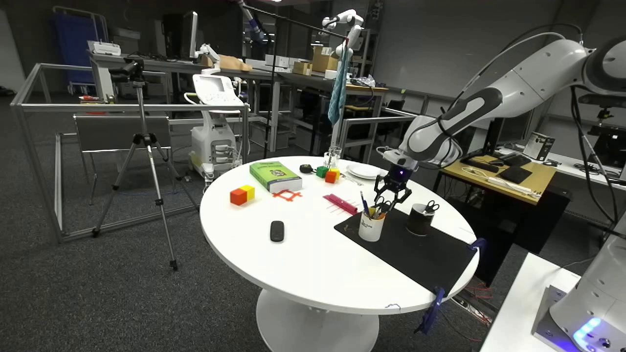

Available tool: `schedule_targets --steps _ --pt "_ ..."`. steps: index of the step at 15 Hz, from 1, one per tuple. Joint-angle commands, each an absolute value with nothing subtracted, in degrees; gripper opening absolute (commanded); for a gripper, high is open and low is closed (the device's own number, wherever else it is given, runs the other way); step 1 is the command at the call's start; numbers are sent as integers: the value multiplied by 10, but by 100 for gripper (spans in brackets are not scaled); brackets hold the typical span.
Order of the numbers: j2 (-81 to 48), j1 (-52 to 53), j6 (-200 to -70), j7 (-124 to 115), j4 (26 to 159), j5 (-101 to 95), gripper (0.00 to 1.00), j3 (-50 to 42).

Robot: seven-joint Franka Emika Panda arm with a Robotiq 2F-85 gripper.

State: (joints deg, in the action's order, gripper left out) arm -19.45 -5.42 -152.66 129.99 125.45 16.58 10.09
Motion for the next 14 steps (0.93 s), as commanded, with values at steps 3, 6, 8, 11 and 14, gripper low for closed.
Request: schedule_targets --steps 3,6,8,11,14 --pt "-203 -69 -1522 1313 1235 171 9 115" --pt "-203 -70 -1520 1314 1232 174 0 117" --pt "-201 -71 -1520 1313 1231 176 2 118" --pt "-197 -71 -1517 1312 1229 178 3 120" --pt "-192 -69 -1517 1306 1227 175 3 119"
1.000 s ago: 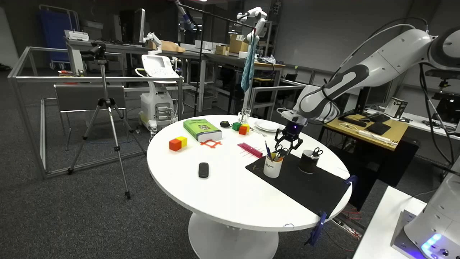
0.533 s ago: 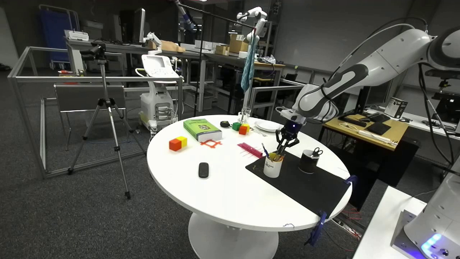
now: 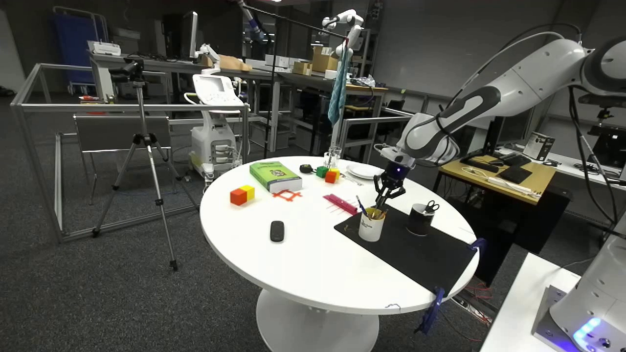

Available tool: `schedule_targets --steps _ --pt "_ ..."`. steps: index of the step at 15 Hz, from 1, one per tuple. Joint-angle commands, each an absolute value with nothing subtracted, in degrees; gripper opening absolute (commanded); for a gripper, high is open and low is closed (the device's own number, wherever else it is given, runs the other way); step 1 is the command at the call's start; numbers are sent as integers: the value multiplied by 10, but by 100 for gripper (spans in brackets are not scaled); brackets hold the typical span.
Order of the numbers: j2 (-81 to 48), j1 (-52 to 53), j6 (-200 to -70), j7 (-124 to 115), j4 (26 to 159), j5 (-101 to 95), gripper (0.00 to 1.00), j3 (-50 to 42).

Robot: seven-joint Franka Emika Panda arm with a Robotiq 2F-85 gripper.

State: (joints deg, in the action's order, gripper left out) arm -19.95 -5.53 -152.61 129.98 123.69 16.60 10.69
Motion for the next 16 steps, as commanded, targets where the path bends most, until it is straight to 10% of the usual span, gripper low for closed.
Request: schedule_targets --steps 1,16 --pt "-189 -69 -1517 1305 1227 175 3 119" --pt "-127 -61 -1519 1276 1222 172 3 104"
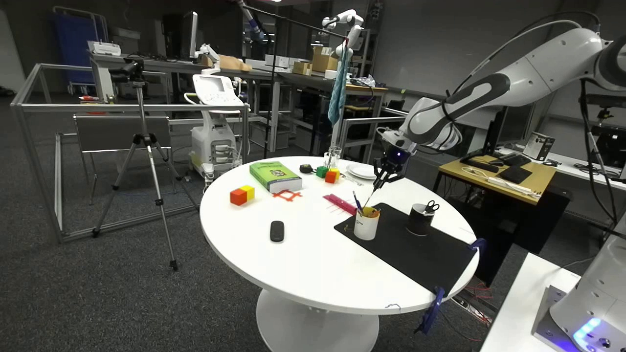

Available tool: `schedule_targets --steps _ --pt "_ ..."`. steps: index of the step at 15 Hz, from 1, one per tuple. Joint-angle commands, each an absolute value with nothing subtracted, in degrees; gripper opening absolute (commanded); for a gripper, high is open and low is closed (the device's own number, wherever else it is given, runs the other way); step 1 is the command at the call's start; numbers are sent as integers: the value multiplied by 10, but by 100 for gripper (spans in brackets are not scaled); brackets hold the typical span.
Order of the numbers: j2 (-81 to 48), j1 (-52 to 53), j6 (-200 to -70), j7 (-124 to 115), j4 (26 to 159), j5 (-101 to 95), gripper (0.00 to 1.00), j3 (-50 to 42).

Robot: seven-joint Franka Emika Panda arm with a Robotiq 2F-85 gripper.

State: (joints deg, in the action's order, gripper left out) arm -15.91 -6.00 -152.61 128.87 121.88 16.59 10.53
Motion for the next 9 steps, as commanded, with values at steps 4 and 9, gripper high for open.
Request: schedule_targets --steps 4,9 --pt "-100 -61 -1515 1265 1224 179 3 97" --pt "-71 -57 -1512 1231 1224 177 3 79"
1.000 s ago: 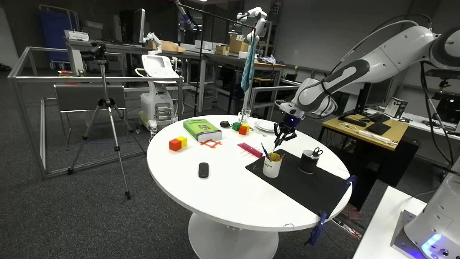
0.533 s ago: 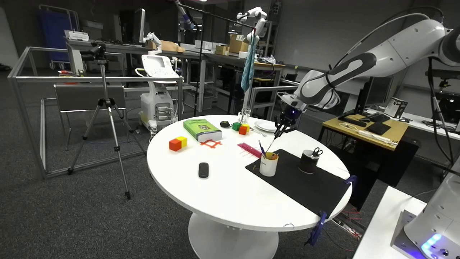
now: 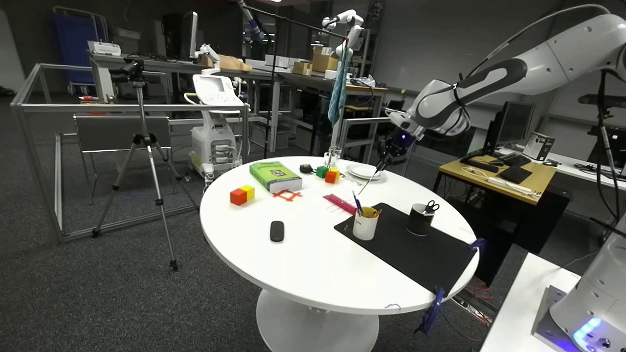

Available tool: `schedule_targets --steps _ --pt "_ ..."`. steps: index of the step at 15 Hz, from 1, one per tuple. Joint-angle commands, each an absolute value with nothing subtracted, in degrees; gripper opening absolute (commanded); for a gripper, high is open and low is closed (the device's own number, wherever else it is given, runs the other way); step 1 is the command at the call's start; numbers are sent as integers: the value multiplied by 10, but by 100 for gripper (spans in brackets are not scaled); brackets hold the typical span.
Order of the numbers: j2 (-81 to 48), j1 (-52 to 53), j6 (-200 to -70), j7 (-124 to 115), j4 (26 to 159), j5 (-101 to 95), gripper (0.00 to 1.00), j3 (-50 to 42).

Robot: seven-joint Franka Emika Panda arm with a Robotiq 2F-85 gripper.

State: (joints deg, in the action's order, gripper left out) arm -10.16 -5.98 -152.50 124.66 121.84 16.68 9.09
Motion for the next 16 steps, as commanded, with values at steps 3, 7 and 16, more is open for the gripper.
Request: schedule_targets --steps 3,7,16 --pt "-57 -52 -1510 1198 1224 160 3 62" --pt "-43 -44 -1506 1114 1223 81 3 31" --pt "-7 -46 -1427 960 1222 -88 3 -14"
